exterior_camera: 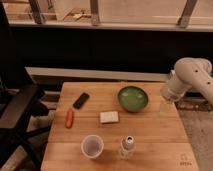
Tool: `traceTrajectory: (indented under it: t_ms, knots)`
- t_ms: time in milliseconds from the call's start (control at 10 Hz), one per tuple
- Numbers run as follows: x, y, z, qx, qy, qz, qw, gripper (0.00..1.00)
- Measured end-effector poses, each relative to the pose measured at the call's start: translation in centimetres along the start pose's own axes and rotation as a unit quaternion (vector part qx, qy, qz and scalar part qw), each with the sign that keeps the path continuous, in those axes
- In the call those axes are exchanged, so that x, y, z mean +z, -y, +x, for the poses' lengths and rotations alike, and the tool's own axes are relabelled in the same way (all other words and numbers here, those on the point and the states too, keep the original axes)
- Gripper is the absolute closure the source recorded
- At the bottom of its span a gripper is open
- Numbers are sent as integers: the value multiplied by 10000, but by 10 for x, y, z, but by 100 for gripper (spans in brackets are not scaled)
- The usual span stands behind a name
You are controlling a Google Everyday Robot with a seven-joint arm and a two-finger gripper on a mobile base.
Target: Knock the bottle over
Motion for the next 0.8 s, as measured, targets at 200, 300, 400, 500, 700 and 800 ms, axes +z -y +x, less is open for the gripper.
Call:
traceTrajectory:
  t_ms: [200,300,400,500,700,800]
  knots:
    - [0,0,0,0,0,-1,10000,20]
    - [0,0,0,2,0,-1,10000,20]
    - [0,0,0,0,0,-1,10000,20]
    - [0,0,0,0,0,-1,10000,24]
    - [0,0,0,-1,0,-1,10000,42]
    - [0,0,0,0,0,-1,10000,52]
